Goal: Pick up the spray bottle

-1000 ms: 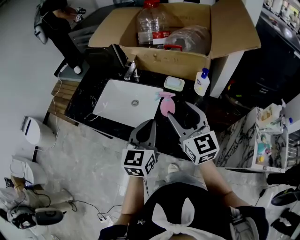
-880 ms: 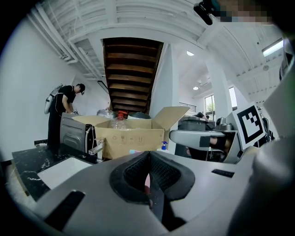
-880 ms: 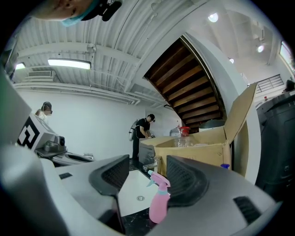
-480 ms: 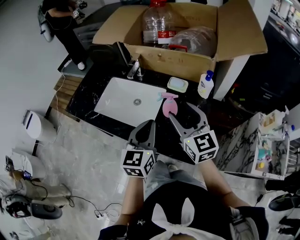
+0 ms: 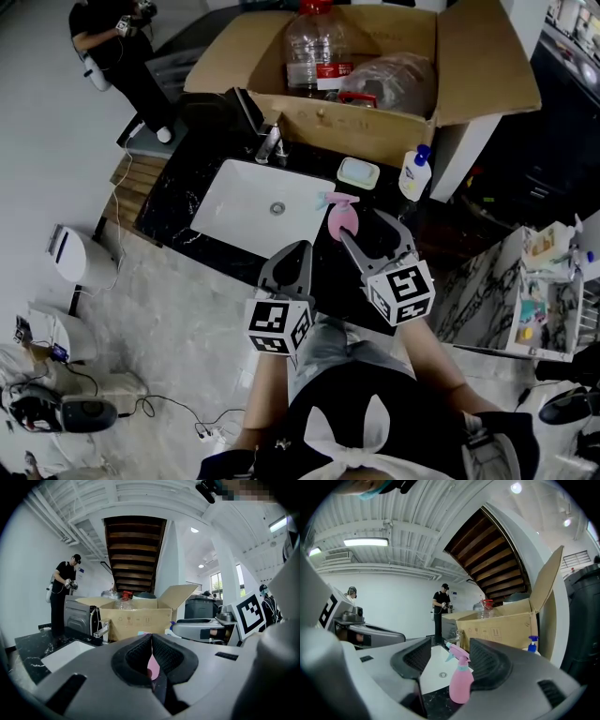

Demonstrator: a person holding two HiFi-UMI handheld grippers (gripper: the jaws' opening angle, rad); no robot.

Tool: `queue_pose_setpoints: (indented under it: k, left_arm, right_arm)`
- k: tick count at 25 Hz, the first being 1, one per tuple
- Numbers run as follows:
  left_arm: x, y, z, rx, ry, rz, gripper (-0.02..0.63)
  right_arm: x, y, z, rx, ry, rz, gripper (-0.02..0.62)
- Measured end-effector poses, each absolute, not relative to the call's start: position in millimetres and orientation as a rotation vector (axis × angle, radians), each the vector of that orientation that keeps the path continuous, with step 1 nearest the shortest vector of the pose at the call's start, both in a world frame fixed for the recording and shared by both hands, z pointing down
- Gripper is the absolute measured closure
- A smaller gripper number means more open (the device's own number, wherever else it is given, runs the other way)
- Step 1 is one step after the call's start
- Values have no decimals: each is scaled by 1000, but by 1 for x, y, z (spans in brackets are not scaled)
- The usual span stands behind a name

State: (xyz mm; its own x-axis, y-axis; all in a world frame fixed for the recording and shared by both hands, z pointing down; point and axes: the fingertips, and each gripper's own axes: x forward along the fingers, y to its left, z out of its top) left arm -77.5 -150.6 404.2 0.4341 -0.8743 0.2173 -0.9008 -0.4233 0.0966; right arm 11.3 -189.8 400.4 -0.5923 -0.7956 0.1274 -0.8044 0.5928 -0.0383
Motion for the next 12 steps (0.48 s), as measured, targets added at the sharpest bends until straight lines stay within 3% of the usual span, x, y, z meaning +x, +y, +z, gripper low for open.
queue_pose_setpoints:
  k: [12]
  left_arm:
    - [-84, -181, 419, 2482, -1515, 218, 580]
  right_arm:
    - [6, -218, 425, 1363, -2664, 195, 339]
